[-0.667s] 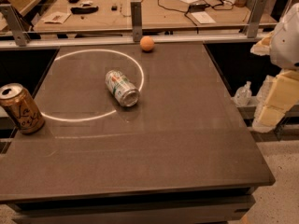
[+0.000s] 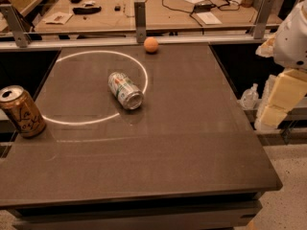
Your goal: Place 7up can upright
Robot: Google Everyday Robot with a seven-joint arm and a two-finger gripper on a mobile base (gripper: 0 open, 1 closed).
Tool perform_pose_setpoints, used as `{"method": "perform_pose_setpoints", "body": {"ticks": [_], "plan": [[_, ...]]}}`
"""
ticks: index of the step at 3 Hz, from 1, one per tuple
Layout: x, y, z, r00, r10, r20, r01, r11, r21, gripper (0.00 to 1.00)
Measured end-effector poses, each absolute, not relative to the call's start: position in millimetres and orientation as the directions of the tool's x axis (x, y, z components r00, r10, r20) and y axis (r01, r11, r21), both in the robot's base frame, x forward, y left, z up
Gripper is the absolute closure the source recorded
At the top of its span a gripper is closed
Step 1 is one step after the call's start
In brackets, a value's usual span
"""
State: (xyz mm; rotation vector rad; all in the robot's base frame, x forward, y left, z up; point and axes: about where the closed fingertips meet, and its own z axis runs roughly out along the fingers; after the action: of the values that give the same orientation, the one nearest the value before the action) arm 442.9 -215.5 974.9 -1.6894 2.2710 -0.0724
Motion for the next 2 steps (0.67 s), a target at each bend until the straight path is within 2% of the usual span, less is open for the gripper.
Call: {"method": "perform_pose_setpoints", "body": {"ticks": [2], "plan": [[476,-204,937,-0.429,-0.872,-0.237,-0.881,0.462,-0.104,0.00]]}}
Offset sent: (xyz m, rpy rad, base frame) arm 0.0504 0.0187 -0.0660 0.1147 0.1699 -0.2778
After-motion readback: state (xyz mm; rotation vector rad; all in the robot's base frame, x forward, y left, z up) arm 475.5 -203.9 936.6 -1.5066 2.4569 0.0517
